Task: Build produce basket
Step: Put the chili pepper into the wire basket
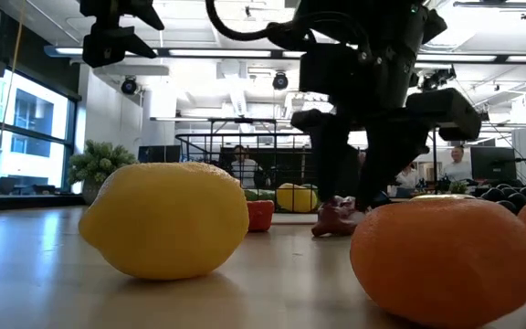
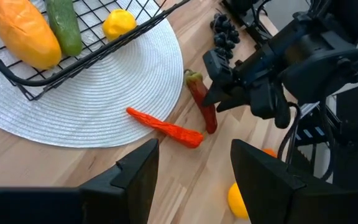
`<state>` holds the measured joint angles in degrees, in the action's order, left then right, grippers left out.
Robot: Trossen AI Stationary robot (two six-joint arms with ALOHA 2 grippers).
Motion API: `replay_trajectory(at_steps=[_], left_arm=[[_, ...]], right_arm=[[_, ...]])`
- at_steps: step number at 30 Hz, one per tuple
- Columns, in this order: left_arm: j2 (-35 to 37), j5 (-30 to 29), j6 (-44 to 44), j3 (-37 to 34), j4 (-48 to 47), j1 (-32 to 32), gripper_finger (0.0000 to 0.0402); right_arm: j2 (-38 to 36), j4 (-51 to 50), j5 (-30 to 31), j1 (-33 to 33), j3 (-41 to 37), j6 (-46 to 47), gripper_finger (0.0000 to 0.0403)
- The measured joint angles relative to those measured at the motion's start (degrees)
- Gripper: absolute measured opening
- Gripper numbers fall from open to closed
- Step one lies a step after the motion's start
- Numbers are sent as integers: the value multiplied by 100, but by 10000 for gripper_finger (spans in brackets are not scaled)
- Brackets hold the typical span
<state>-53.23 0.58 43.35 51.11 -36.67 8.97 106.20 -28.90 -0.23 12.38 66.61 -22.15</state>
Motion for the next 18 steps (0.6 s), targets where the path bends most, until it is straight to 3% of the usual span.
replay_trajectory(at_steps=[11, 14, 18], left_arm=[[0, 0, -39, -1, -19, 0, 188], [0, 0, -46, -2, -44, 0, 188], [0, 0, -61, -2, -46, 0, 188]], right_arm=[[259, -223, -8, 0, 2, -42, 186], [262, -242, -53, 0, 2, 85, 151], [262, -286, -207, -11, 4, 573, 70]])
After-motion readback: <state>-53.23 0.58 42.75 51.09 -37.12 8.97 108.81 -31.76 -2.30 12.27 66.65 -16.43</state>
